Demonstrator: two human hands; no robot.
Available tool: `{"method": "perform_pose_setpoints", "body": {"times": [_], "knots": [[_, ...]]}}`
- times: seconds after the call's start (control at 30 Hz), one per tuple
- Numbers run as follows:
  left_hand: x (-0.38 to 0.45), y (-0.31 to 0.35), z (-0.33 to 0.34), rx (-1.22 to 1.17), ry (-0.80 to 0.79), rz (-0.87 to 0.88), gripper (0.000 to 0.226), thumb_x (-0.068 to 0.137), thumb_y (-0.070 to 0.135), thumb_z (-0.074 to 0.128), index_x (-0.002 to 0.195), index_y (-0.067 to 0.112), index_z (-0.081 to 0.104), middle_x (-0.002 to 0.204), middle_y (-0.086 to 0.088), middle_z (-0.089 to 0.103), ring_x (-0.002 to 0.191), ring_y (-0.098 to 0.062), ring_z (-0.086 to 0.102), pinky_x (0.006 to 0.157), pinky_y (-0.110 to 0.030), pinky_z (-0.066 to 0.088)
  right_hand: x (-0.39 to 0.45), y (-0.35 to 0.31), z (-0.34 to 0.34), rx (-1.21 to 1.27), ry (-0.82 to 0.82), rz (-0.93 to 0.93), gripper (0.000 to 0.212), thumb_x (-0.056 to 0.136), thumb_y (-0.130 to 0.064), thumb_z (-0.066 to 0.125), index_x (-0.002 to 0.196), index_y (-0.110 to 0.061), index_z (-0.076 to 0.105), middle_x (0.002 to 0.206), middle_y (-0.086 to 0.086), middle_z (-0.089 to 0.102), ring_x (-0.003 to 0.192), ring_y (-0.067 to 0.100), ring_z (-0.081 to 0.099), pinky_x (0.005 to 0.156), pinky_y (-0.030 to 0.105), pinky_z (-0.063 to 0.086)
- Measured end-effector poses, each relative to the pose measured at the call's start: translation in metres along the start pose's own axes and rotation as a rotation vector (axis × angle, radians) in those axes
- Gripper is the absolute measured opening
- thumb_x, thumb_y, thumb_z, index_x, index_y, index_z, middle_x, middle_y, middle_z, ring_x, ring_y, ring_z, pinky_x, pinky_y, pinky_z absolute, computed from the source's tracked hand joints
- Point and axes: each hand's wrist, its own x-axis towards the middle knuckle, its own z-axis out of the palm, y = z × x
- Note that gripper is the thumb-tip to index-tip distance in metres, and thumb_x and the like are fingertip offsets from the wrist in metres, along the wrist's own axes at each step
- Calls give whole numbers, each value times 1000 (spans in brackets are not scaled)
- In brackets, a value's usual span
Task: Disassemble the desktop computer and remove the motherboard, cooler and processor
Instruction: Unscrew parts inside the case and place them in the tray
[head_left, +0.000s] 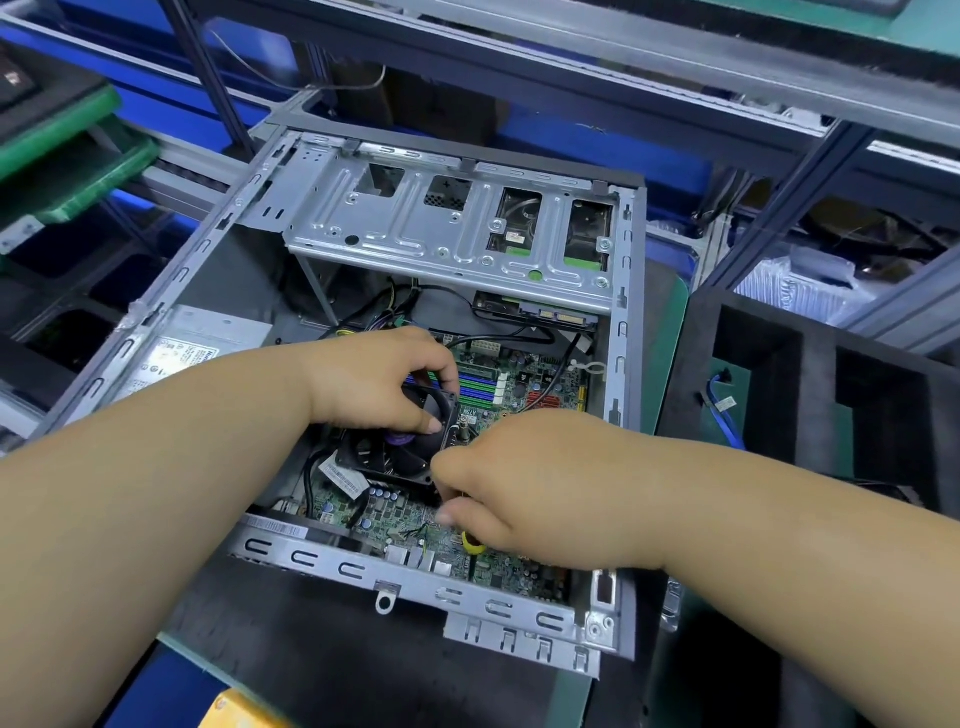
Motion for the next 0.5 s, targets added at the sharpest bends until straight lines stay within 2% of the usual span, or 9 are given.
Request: {"method": "perform_pose_setpoints", "body": {"times": [0.03,0.07,0.1,0.13,0.2,0.27,0.4,0.5], "knots": [[0,0,0,-2,-1,-1,34,76,32,76,106,37,60,112,13,48,109,-10,51,101,-35,40,2,2,9,0,-1,29,19,86,-49,29,75,-34,30,48,-11,31,40,6,31,33,28,37],[0,0,0,-3,-2,-2,34,77,32,76,107,37,60,112,12,48,109,-11,51,100,-34,40,4,6,19,-24,19,46,19,84,-49,32,75,-35,20,47,-12,26,38,3,23,29,29,37],[0,1,-1,-3,-3,-4,34,77,32,76,107,37,61,113,12,48,108,-11,52,100,-34,41,6,11,33,-48,1,53,24,82,-50,34,75,-35,16,48,-12,23,38,3,19,27,29,36],[0,1,0,-2,-3,-4,34,77,31,76,107,37,61,113,12,48,108,-11,52,100,-34,41,8,14,46,-52,-44,62,23,80,-52,35,75,-35,20,49,-12,26,39,4,22,28,31,37],[0,2,-1,-1,-1,-3,34,77,31,76,107,36,61,112,10,48,108,-11,52,100,-33,41,8,15,58,-85,-101,68,18,77,-52,32,81,-34,31,56,-10,36,44,11,32,35,39,44],[-1,2,-1,-7,-1,-3,35,77,30,77,107,35,61,112,10,49,108,-11,52,100,-33,41,4,13,53,-84,-88,73,21,78,-47,29,87,-30,36,63,-5,42,51,18,37,42,43,47],[-1,3,-1,-8,-4,-4,35,76,30,77,108,34,61,112,10,49,108,-11,52,100,-33,41,-14,-3,8,7,-85,-22,14,84,-38,34,88,-25,29,70,-4,42,68,21,42,56,43,46],[-2,3,-1,-23,-4,-10,35,76,31,77,107,35,61,111,11,48,105,-10,52,98,-33,42,-24,-13,-15,-58,-51,-50,25,96,-43,34,87,-23,21,67,-7,36,72,20,35,76,36,29]]}}
